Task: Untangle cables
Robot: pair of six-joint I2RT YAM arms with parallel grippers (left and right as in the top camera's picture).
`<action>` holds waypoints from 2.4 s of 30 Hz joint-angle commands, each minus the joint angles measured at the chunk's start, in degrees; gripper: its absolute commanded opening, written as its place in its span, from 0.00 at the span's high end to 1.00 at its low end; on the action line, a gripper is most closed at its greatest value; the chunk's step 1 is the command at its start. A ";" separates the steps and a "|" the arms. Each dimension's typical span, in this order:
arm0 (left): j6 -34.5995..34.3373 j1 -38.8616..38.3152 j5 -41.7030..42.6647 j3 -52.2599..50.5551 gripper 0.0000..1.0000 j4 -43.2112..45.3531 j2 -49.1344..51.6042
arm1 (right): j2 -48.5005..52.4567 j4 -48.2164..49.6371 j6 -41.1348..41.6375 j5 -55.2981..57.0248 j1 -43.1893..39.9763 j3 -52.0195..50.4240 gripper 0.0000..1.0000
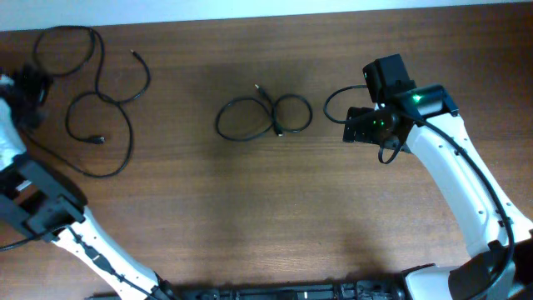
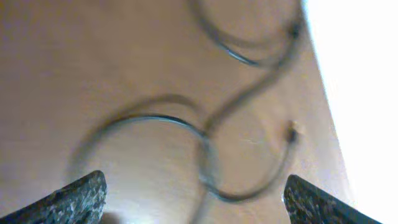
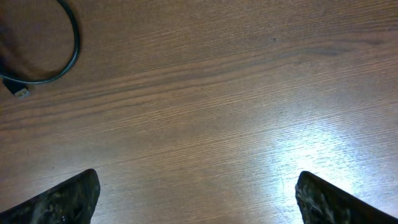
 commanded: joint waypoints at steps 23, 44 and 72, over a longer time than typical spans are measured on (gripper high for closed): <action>-4.61 -23.76 -23.23 0.83 0.67 0.76 8.68 | 0.17 -0.02 0.04 0.90 -0.09 0.02 0.02; -4.81 -23.78 -32.04 0.50 1.00 -7.28 8.70 | 0.17 -0.02 0.04 0.90 -0.09 0.02 0.02; 5.99 -23.71 -8.98 0.42 0.99 9.40 16.92 | 0.17 -0.02 0.04 0.90 -0.09 0.02 0.02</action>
